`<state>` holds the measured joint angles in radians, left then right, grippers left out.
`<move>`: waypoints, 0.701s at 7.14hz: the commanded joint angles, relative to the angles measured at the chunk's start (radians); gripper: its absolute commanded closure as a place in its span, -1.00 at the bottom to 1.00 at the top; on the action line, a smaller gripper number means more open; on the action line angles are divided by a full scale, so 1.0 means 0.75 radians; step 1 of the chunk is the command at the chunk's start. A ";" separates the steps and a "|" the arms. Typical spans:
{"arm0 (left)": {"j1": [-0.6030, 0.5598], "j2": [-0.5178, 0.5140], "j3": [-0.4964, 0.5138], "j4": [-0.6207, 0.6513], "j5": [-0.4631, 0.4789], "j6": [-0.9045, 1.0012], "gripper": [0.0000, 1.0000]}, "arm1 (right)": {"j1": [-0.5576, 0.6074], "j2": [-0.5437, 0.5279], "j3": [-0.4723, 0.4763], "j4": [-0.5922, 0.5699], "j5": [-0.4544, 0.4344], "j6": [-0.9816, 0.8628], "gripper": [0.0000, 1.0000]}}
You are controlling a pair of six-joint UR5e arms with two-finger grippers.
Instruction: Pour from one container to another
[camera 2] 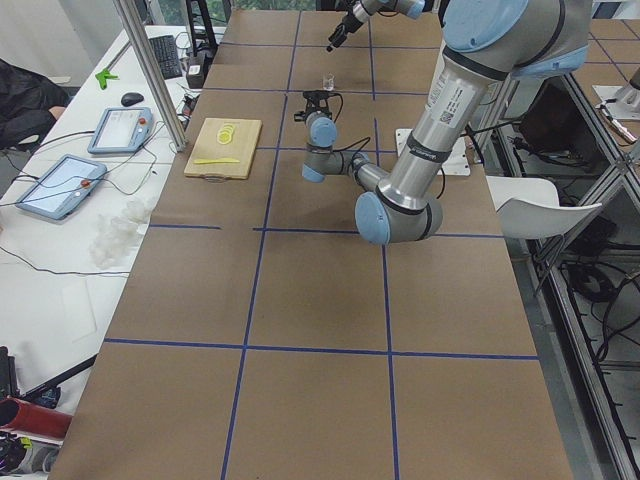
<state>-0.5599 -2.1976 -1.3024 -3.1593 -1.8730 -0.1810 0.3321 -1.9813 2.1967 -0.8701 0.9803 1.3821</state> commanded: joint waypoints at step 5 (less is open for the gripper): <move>-0.002 0.001 0.000 0.001 0.002 0.000 1.00 | -0.246 0.238 -0.386 0.017 -0.597 0.084 -1.00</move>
<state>-0.5613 -2.1967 -1.3023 -3.1587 -1.8715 -0.1810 0.1591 -1.8092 1.9471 -0.8610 0.5617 1.4414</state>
